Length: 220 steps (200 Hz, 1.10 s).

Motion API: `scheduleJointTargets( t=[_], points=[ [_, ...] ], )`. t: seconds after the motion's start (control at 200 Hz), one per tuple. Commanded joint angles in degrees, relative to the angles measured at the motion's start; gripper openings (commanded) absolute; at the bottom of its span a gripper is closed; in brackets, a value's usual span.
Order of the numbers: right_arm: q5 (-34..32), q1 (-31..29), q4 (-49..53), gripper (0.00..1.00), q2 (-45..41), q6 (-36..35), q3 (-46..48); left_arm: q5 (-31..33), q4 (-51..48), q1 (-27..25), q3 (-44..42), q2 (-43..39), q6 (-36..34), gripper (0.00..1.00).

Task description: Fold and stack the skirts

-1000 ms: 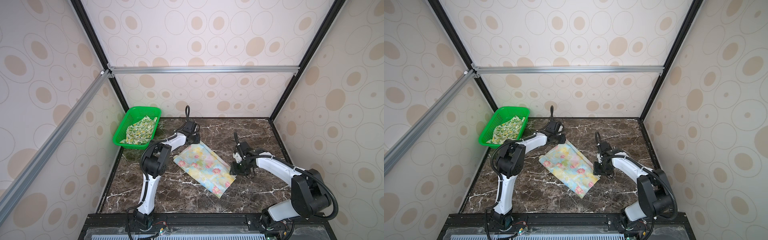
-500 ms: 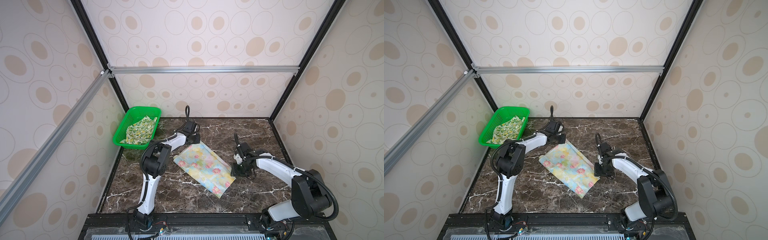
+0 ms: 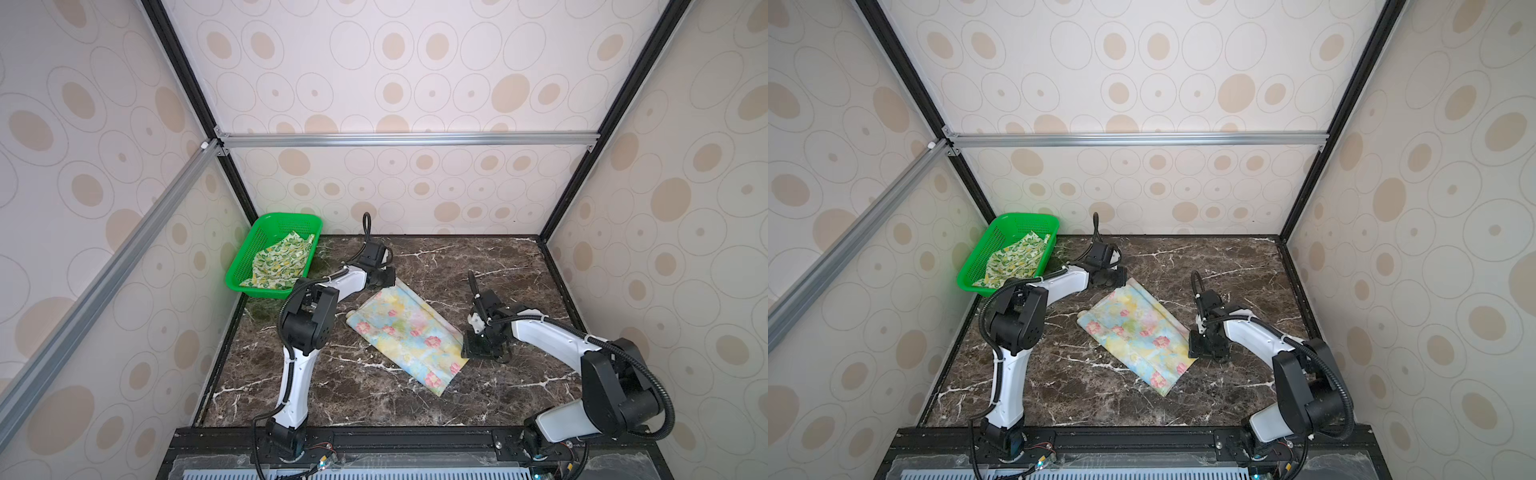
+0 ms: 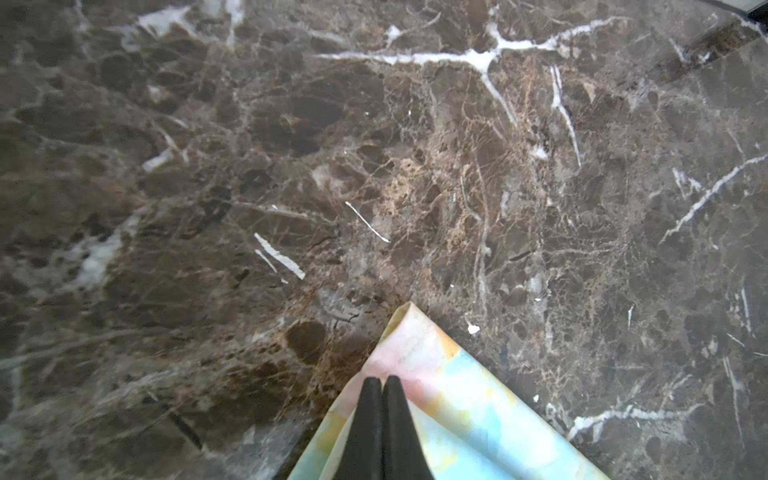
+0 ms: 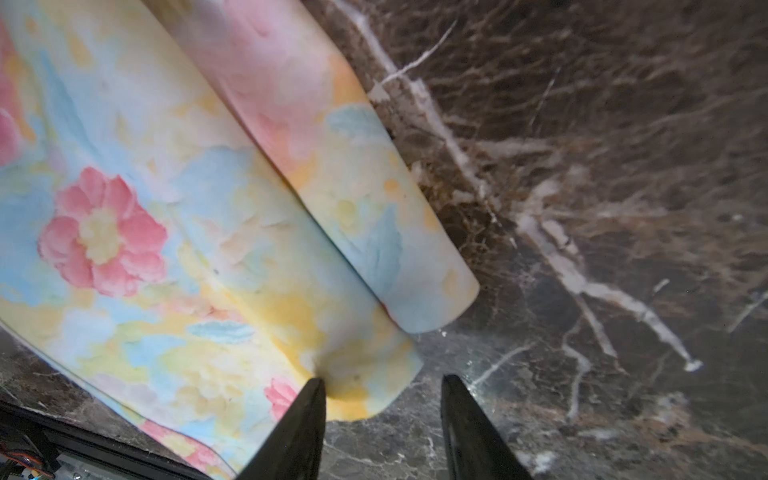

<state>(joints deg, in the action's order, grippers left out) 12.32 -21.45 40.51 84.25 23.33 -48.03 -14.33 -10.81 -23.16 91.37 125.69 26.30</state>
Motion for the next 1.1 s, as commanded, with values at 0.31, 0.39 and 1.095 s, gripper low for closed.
scheduleJointTargets(
  t=[0.31,0.39,1.095],
  points=[
    [0.4,0.0,-4.5,0.4,2.4,0.9,0.0,-1.0,2.1,0.4,-0.5,-3.0,1.5,0.0],
    [0.6,0.0,-4.6,0.37,3.1,1.0,-0.2,-1.2,2.3,0.4,-0.4,-2.8,1.8,0.0],
    [-3.4,0.0,4.7,0.0,-5.8,1.2,-6.3,0.3,3.1,1.1,-0.9,-7.4,2.5,0.0]
  ],
)
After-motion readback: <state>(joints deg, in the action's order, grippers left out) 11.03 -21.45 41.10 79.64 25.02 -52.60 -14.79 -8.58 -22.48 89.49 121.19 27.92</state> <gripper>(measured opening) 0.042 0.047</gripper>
